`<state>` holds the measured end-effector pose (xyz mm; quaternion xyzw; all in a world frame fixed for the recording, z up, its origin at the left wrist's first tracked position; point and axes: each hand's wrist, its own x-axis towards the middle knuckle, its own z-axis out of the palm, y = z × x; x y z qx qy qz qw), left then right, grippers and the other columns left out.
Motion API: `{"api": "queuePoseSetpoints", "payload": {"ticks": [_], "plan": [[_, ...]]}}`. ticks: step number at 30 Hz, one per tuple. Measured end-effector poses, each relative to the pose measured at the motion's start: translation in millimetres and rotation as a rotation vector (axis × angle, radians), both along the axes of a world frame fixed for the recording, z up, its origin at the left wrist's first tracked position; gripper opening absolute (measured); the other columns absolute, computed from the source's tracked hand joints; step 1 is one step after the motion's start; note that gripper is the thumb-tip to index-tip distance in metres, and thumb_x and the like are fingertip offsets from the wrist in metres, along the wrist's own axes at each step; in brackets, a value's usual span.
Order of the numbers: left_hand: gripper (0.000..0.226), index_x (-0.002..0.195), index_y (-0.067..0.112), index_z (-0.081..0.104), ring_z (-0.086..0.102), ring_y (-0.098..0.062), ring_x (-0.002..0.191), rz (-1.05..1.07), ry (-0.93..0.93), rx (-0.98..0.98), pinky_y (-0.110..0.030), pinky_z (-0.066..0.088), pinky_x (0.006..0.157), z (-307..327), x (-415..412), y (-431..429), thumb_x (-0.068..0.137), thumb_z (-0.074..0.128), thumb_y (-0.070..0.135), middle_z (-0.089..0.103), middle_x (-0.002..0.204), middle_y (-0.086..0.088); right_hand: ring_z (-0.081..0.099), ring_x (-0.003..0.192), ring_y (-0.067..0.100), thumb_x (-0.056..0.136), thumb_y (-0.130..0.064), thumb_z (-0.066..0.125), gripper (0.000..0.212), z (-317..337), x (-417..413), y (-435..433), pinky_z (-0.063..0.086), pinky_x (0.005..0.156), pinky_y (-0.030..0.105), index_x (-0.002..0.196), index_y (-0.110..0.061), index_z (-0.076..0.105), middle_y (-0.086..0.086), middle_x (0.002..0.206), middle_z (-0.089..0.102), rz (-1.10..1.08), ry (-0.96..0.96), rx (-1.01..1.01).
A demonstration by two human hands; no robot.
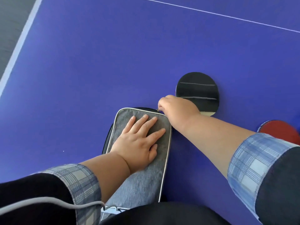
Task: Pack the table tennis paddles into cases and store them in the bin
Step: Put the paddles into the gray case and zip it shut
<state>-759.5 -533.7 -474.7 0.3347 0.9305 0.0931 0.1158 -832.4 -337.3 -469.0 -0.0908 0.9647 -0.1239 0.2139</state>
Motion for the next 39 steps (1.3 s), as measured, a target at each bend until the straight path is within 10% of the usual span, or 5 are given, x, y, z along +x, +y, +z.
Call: {"api": "queuePoseSetpoints", "payload": {"ticks": [24,28,35,39], "plan": [[0.051,0.138,0.033,0.054,0.03,-0.031,0.144,0.009,-0.008,0.202,-0.056,0.019,0.118,-9.3,-2.5,-8.3,0.088,0.048,0.041,0.045,0.15,-0.006,0.063,0.096,0.028,0.103,-0.028,0.048,0.021,24.0,-77.6,-140.6,0.043,0.067,0.035,0.112,-0.026,0.067,-0.001,0.107,0.065,0.567,-0.149,0.273],[0.051,0.137,0.029,0.056,0.034,-0.03,0.14,0.016,0.007,0.237,-0.053,0.019,0.118,-7.1,-3.7,-9.2,0.087,0.048,0.038,0.051,0.144,-0.004,0.06,0.118,0.027,0.107,-0.026,0.043,0.035,34.5,-68.9,-143.6,0.045,0.087,0.035,0.138,-0.026,0.059,0.001,0.133,0.062,0.33,-0.287,0.21],[0.025,0.091,0.014,0.07,0.058,-0.031,0.091,0.135,0.091,0.509,-0.042,0.041,0.096,-5.4,-0.4,-17.5,0.084,0.049,0.025,0.066,0.09,-0.003,0.05,0.131,0.008,0.107,-0.02,0.041,0.041,36.1,11.4,-107.4,0.036,0.1,0.02,0.146,-0.028,0.05,-0.007,0.146,0.052,-0.428,0.091,-0.317],[0.021,0.071,0.022,0.054,0.052,-0.013,0.072,0.542,-0.29,0.837,-0.027,0.044,0.072,13.1,-10.7,-25.8,0.079,0.035,0.02,0.056,0.07,0.008,0.044,0.137,0.011,0.103,-0.013,0.042,0.042,26.3,57.4,-116.5,0.031,0.106,0.02,0.141,-0.021,0.056,-0.003,0.147,0.051,-0.727,0.272,-0.41]]}}
